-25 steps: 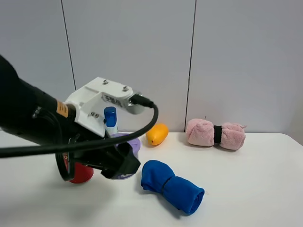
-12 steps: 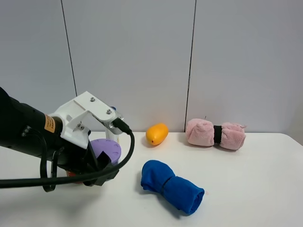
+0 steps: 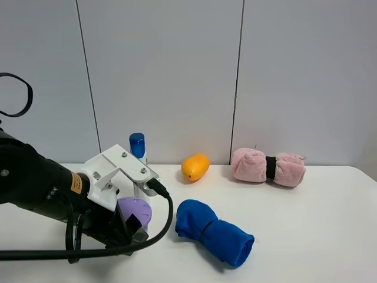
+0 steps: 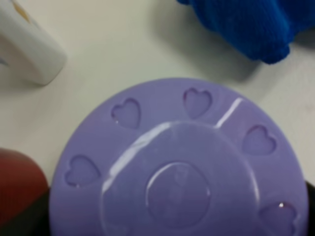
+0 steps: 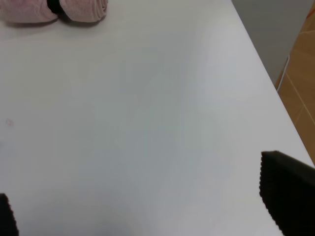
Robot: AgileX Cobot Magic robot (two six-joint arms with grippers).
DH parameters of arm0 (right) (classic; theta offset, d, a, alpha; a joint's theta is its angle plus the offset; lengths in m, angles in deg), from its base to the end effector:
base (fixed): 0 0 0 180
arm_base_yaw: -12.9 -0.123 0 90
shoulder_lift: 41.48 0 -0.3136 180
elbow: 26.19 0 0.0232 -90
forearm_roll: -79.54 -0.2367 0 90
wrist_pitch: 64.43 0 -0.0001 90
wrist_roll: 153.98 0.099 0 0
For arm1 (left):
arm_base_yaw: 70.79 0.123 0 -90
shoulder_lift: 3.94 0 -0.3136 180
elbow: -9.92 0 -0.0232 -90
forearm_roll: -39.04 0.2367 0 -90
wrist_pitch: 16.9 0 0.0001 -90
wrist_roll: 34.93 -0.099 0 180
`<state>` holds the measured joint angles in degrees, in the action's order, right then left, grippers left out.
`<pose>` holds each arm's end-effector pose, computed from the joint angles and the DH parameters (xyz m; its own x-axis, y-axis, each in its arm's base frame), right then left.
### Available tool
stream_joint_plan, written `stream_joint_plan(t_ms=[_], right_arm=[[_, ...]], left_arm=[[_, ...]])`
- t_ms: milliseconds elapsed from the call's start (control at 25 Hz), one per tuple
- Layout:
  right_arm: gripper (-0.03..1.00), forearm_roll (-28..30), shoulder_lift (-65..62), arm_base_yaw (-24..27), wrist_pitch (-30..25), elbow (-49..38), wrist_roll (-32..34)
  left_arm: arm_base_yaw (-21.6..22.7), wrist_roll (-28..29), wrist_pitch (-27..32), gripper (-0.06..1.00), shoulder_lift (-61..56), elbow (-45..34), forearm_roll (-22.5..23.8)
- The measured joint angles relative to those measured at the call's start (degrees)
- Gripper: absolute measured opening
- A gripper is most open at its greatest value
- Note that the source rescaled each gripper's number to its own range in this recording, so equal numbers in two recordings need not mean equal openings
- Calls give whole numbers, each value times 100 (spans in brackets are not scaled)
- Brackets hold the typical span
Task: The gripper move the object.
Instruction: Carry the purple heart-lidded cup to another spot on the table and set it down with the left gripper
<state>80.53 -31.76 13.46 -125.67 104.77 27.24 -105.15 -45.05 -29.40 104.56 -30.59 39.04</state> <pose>-0.0331 -0.0012 0.2690 -0.4996 0.0179 -0.8661 0.0294 0.9996 0.0037 0.2554 -0.1746 0.1575 -0.4904 0.5481 -0.6775 0.6608 0.7407 0.1209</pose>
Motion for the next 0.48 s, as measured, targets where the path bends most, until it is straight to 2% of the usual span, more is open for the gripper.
stream_joint_plan(t_ms=[480], right_arm=[[100,0,0,0,0,0,0]], left_arm=[[0,145,-802,2,765,0,62]])
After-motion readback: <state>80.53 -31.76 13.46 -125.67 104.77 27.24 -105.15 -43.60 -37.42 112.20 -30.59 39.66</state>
